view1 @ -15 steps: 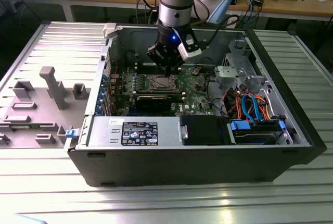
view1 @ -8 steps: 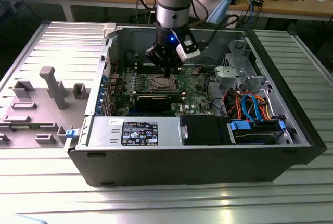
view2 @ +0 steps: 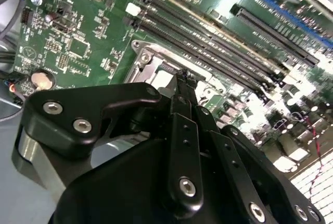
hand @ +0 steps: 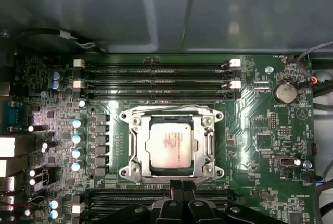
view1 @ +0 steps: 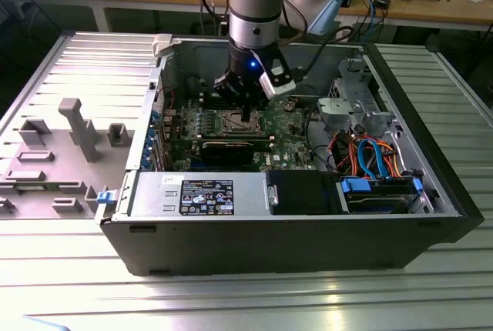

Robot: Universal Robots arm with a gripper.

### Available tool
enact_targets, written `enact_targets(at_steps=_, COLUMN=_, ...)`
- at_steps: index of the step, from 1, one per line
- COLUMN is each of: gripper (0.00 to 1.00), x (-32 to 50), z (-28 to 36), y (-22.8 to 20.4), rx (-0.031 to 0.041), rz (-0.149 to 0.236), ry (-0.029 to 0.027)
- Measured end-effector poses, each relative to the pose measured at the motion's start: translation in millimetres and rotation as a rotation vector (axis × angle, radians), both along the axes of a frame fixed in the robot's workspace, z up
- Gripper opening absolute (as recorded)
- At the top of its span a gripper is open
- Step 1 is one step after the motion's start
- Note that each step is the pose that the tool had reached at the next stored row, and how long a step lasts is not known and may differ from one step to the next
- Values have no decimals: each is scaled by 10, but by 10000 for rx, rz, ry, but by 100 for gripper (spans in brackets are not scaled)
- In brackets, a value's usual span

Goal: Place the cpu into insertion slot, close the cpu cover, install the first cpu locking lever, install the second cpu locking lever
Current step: 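Install the second cpu locking lever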

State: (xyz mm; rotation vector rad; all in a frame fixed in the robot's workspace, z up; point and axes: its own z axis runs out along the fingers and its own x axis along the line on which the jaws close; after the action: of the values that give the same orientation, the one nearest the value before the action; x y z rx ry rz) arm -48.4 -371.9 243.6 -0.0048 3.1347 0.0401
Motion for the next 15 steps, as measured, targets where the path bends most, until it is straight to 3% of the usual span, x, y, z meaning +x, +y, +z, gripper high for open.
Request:
enact_targets(at_steps=3, gripper=11, x=-68, z=-2, y=-21, rx=1, rz=23, ry=0)
enact_targets(at_steps=7, gripper=11, x=-120, z=-4, y=-85, rx=1, rz=53, ry=0)
enact_targets(at_steps=15, gripper=11, x=-195, z=-30, y=-105, rx=22, rz=301, ry=1)
